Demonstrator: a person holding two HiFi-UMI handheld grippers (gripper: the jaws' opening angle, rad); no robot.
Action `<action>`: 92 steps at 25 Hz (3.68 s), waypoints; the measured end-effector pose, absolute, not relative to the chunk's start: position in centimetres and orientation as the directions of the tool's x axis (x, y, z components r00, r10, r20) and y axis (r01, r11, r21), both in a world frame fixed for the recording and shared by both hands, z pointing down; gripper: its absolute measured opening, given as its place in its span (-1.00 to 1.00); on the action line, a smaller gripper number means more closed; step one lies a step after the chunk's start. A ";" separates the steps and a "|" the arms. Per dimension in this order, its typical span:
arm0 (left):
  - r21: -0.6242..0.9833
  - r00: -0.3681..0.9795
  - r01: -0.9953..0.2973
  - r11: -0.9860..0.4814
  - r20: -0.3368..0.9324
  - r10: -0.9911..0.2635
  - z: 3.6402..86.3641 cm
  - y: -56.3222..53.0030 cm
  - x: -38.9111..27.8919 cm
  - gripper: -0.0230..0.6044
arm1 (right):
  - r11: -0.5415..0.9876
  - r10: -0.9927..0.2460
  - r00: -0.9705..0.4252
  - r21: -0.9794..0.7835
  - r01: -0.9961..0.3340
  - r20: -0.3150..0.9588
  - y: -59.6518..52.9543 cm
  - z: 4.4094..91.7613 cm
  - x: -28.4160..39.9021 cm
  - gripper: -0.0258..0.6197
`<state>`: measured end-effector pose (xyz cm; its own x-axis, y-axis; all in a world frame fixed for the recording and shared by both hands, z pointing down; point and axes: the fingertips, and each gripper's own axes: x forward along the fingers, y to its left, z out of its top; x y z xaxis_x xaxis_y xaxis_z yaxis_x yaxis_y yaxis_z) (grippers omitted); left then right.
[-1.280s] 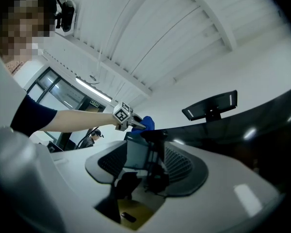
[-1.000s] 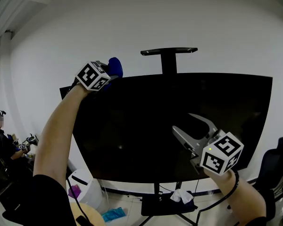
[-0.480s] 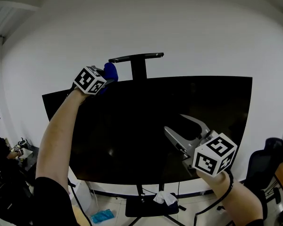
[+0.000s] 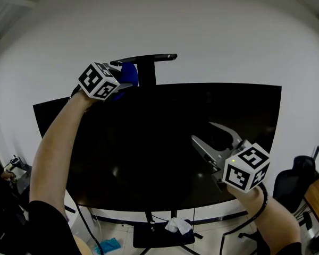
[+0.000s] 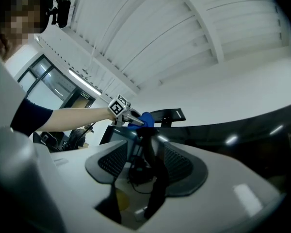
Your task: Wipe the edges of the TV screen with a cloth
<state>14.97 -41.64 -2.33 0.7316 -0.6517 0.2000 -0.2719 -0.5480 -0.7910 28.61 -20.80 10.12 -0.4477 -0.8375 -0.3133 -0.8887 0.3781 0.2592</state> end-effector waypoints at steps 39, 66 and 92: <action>-0.785 0.788 -0.211 -0.583 0.216 -0.576 -3.5 -29.7 58.7 -0.49 | 0.371 -0.831 -0.437 0.242 -0.896 -0.344 -15.2 10.2 66.0 -0.16; -0.798 0.875 -0.089 -0.596 0.223 -0.430 -2.9 -21.9 83.9 -0.49 | 0.271 -0.857 -0.363 0.280 -0.921 -0.366 -9.5 10.4 79.2 -0.16; -0.312 0.992 -0.092 -0.945 0.050 -0.113 35.2 -6.2 68.9 -0.49 | 0.339 -0.921 -0.266 -0.246 -0.908 -0.285 -0.6 35.8 76.7 -0.31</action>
